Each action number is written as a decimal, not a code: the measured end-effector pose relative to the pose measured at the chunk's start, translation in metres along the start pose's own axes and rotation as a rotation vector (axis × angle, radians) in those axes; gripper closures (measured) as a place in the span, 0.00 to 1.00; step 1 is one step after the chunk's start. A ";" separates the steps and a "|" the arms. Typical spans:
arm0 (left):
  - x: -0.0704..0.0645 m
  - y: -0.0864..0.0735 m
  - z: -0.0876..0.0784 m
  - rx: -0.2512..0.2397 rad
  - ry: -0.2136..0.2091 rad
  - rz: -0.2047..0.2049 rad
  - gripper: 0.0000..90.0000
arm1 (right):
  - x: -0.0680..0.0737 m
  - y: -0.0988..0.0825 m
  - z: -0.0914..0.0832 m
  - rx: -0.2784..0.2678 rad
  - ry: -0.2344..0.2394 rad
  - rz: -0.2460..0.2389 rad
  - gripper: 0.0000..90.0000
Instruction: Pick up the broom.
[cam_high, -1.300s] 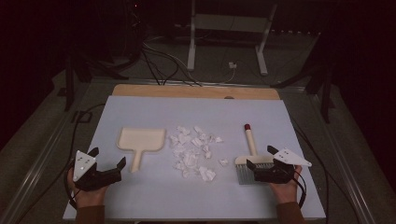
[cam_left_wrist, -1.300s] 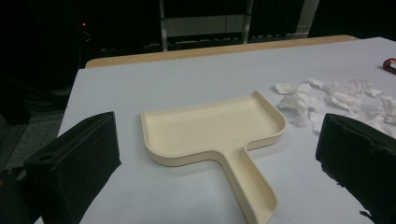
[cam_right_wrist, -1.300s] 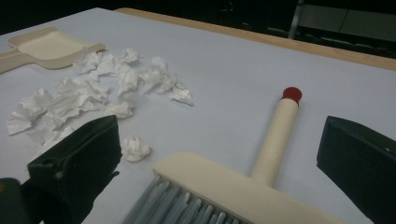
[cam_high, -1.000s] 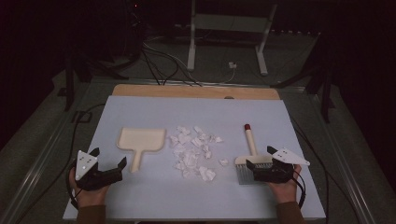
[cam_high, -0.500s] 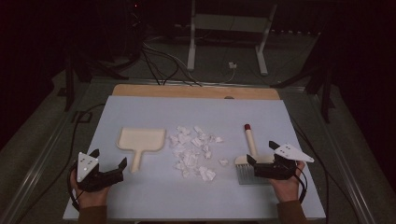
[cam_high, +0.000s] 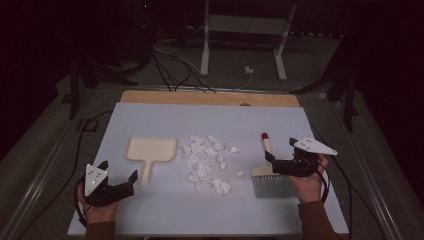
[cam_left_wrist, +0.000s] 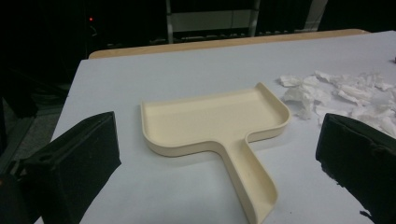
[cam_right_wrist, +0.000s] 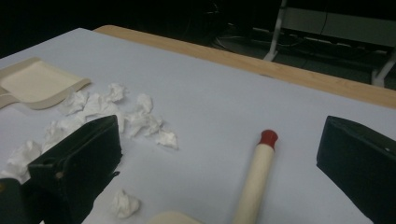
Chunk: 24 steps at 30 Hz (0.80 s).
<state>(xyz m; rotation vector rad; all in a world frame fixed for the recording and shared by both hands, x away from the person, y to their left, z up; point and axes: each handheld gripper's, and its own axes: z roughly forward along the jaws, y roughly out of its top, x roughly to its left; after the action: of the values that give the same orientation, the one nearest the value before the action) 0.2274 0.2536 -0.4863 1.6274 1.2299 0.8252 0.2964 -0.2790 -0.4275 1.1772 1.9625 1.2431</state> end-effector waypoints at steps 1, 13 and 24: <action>0.000 0.000 0.000 0.000 0.001 0.000 0.01 | 0.000 0.002 0.001 0.001 0.002 -0.004 0.00; 0.000 -0.001 0.000 -0.003 0.007 0.010 0.01 | -0.005 0.034 0.024 0.022 -0.016 -0.041 0.00; 0.000 -0.001 0.001 -0.006 0.010 0.006 0.01 | -0.015 0.047 0.049 0.079 -0.027 -0.036 0.00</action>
<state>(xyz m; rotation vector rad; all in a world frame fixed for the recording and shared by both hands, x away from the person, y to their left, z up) 0.2275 0.2539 -0.4878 1.6247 1.2288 0.8408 0.3600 -0.2613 -0.4064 1.1860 2.0205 1.1347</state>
